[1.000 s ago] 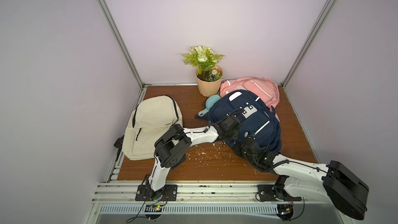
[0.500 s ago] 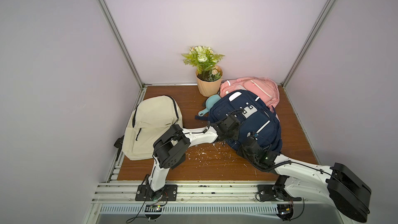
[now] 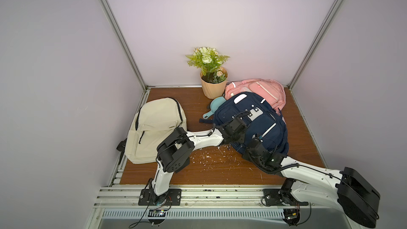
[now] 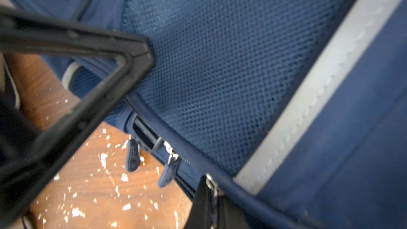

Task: Zip up the backpack
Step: Zip the zipper on the backpack.

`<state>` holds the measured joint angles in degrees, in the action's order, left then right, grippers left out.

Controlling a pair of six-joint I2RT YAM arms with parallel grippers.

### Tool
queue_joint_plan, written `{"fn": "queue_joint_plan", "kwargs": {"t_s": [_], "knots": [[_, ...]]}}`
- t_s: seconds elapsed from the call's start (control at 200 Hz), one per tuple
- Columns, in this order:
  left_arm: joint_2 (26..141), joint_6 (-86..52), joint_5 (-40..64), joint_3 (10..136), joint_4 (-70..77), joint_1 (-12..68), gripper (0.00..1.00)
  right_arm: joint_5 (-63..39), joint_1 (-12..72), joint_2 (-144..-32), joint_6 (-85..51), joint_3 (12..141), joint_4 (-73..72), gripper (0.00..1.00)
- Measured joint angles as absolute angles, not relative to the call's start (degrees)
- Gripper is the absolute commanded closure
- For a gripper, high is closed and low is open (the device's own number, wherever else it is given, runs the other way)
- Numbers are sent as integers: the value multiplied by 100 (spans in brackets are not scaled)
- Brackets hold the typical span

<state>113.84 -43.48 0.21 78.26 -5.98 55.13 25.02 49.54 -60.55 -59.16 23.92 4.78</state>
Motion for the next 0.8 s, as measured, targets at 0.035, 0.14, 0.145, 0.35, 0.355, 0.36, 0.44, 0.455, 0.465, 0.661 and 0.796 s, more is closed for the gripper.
{"fn": "queue_joint_plan", "kwargs": {"t_s": [0.035,0.14,0.145,0.35,0.355,0.36,0.44,0.455,0.465,0.661,0.796], "knots": [[11384,-4327,23,7894,-676,5511,100,2512,4954,-5913,-5892,2390,598,100],[11384,-4261,25,8040,-882,5502,100,2515,4954,-5548,-5878,2342,888,100],[11384,-4257,25,8051,-895,5500,100,2515,4954,-5537,-5881,2338,897,100],[11384,-4005,14,8431,-1452,5402,100,2486,4952,-4814,-5872,2121,1236,100],[11384,-3997,12,8440,-1461,5400,100,2477,4952,-4790,-5872,2121,1240,100],[11384,-3983,12,8458,-1481,5393,100,2475,4952,-4781,-5867,2121,1243,100],[11384,-3872,-23,8637,-1710,5352,100,2410,4947,-4604,-5752,2123,1227,100],[11384,-3859,-27,8654,-1743,5347,100,2388,4947,-4587,-5728,2126,1223,100],[11384,-3848,-32,8672,-1763,5345,100,2377,4947,-4574,-5712,2130,1223,100],[11384,-3747,-67,8746,-1929,5308,100,2307,4952,-4587,-5551,2300,1402,100],[11386,-3743,-80,8746,-2001,5275,100,2388,4954,-4484,-5627,2311,1710,100]]}}
